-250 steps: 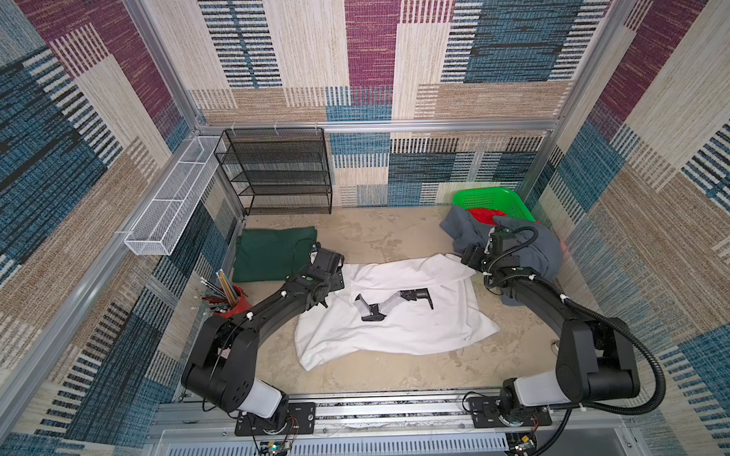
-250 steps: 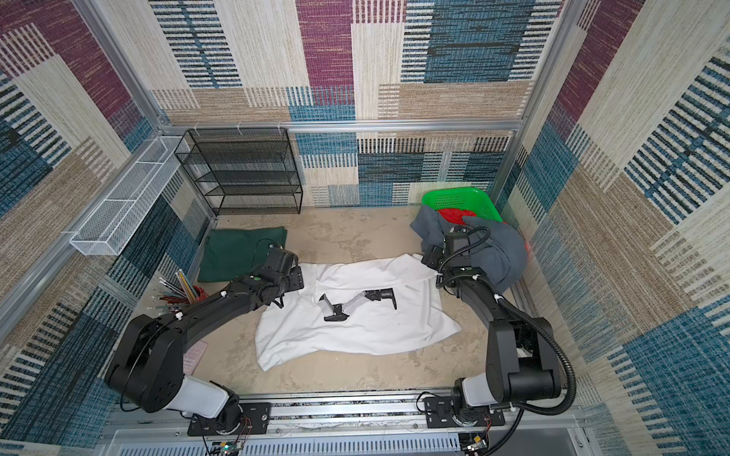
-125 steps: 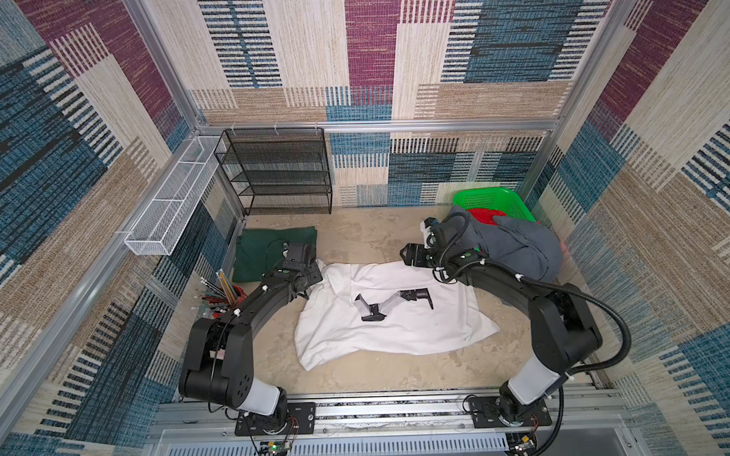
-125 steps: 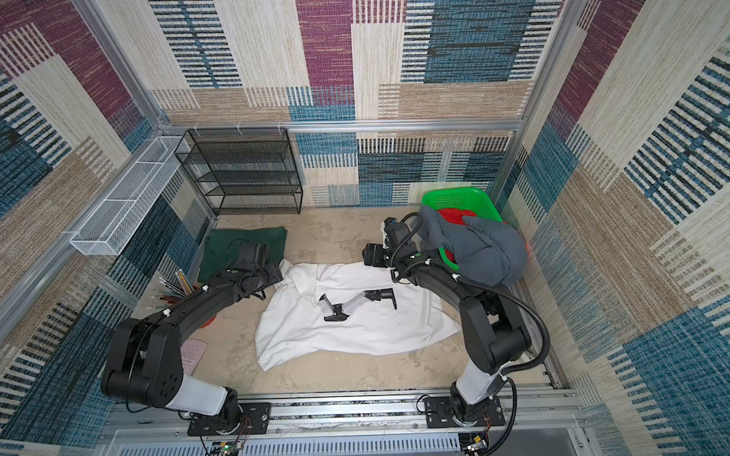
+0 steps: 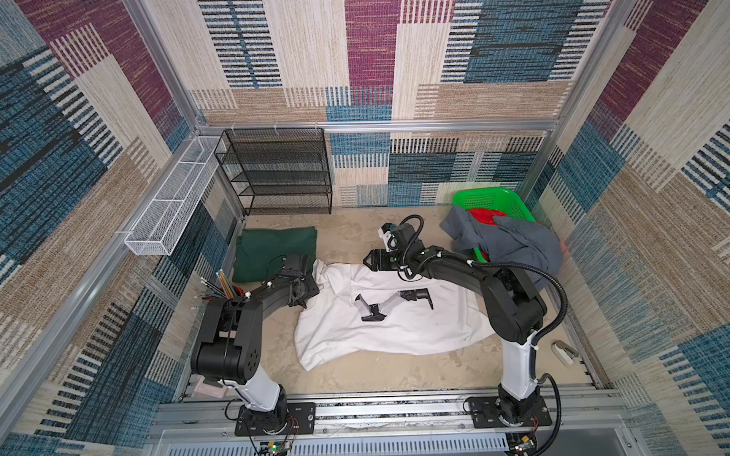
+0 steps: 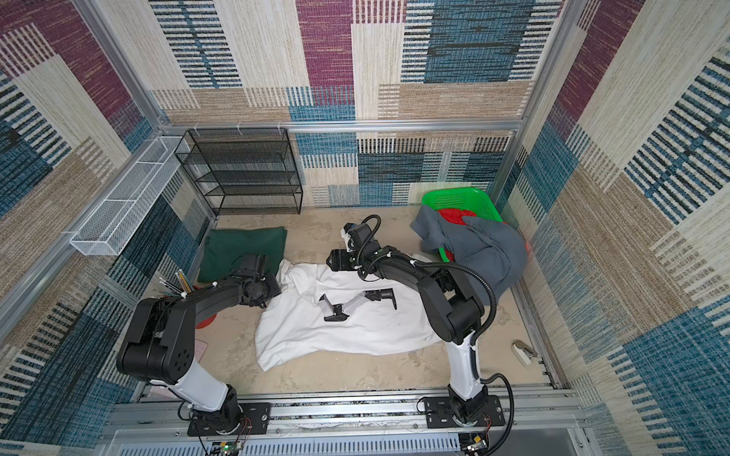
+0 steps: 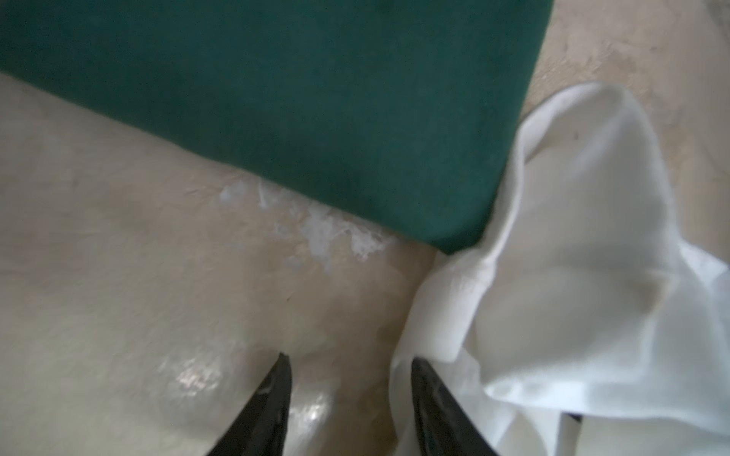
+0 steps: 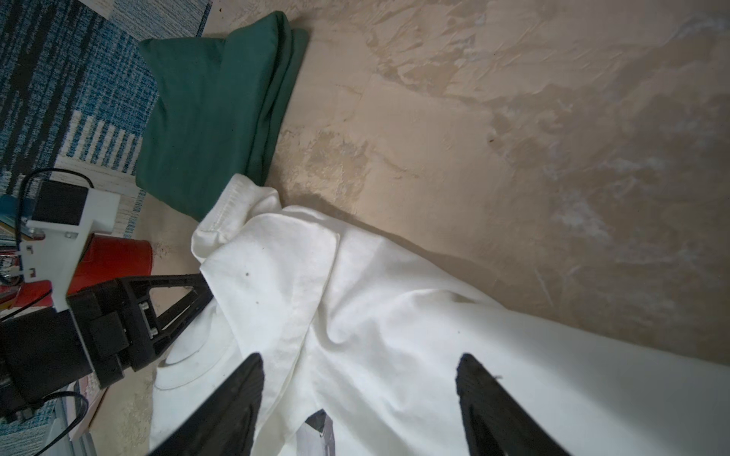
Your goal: Fold and stack the t-shirts
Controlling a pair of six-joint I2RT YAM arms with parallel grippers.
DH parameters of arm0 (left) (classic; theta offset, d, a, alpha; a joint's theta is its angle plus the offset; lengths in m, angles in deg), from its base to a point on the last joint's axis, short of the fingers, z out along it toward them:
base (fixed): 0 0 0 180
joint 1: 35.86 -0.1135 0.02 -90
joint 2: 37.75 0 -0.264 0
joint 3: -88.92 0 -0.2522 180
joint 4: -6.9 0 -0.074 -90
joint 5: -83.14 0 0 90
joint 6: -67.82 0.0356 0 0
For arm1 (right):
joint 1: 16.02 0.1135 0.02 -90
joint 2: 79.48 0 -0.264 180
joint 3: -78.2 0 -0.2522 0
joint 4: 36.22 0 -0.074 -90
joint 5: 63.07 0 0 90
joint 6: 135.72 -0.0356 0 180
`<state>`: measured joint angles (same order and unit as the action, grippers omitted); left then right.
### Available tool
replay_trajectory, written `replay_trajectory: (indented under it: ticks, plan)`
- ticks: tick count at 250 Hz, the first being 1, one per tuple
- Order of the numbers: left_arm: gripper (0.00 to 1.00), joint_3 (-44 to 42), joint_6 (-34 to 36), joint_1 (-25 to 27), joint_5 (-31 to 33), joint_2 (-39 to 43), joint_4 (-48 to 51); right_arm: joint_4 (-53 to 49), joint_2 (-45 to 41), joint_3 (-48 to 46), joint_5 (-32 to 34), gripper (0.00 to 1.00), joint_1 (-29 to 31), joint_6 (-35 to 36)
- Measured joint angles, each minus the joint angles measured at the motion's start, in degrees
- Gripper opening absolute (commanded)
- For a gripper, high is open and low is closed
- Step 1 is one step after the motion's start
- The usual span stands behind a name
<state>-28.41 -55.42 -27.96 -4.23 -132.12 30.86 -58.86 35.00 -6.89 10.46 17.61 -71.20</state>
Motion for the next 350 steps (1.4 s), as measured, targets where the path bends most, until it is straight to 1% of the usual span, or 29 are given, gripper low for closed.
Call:
replay_trajectory:
  ticks: [15,37,67,80,103,137,167,205,246,253,263,271,302,324,337,343,350]
  plan:
    - [0.47,0.6,-0.1,0.0,-0.4,-0.9,-1.1,0.1,0.0,-0.2,0.0,0.77,0.1,-0.2]
    - [0.38,1.8,-0.2,0.0,-1.5,-2.1,-1.6,0.0,0.0,-0.8,0.0,0.77,0.1,-0.2]
    - [0.09,3.2,-0.2,0.0,-3.1,-3.3,-1.8,0.0,0.0,-1.3,0.1,0.76,0.1,-0.2]
    - [0.00,3.8,-0.1,0.0,-3.0,-3.3,-1.8,0.0,0.0,-1.4,0.1,0.76,0.1,-0.2]
    - [0.00,4.7,0.6,0.0,-3.2,-2.5,-1.2,0.0,0.0,-1.4,0.2,0.76,0.1,-0.6]
    - [0.00,5.7,2.1,0.0,-2.7,1.4,1.4,-0.4,0.0,-1.4,0.6,0.75,0.1,-0.6]
    - [0.00,8.1,4.9,0.0,-0.2,3.2,3.7,-1.8,0.1,-0.8,1.7,0.75,0.4,-0.5]
    - [0.00,11.3,7.7,-0.3,2.5,1.8,6.5,-3.1,1.1,1.3,1.7,0.74,1.4,0.1]
    - [0.00,16.0,9.0,-0.7,6.1,-1.2,10.4,-4.6,2.1,3.5,2.1,0.75,2.8,1.2]
    - [0.07,16.1,9.0,-0.8,6.5,-1.3,10.9,-4.8,2.3,3.8,2.1,0.75,3.0,1.5]
    - [0.21,16.1,9.0,-0.9,7.2,-1.3,11.6,-5.2,2.6,4.1,2.1,0.75,3.2,1.6]
    - [0.30,16.1,9.0,-1.0,7.6,-1.3,12.2,-5.4,2.9,4.4,2.1,0.75,3.5,1.6]
    - [0.56,15.5,8.3,-1.3,7.9,-0.2,13.0,-6.1,4.8,6.2,2.1,0.74,4.5,2.0]
    - [0.71,13.5,7.8,-1.3,8.1,2.1,12.8,-7.4,6.5,8.4,2.2,0.73,5.6,2.5]
    - [0.73,12.0,7.6,-1.3,8.9,4.0,12.7,-8.2,7.6,9.7,3.1,0.72,6.3,3.1]
    - [0.78,11.1,7.3,-1.3,9.2,4.9,12.7,-8.6,8.1,10.4,3.3,0.70,6.6,3.2]
    - [0.79,10.3,7.2,-1.4,9.2,5.9,12.6,-9.1,8.7,11.2,3.4,0.69,6.9,3.3]
